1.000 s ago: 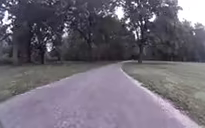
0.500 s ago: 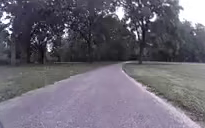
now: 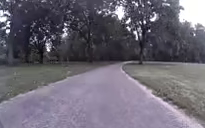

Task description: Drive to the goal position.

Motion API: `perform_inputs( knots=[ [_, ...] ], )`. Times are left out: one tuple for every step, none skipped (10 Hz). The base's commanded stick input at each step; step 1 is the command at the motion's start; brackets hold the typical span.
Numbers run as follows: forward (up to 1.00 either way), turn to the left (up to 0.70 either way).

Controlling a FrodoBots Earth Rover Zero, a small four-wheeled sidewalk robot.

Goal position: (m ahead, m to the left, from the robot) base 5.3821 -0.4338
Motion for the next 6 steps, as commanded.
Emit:
perform_inputs(
  knots=[
    [0.70,0.00],
    [0.70,0.00],
    [0.70,0.00],
    [0.70,0.00],
    [0.70,0.00],
    [0.70,0.00]
  ],
)
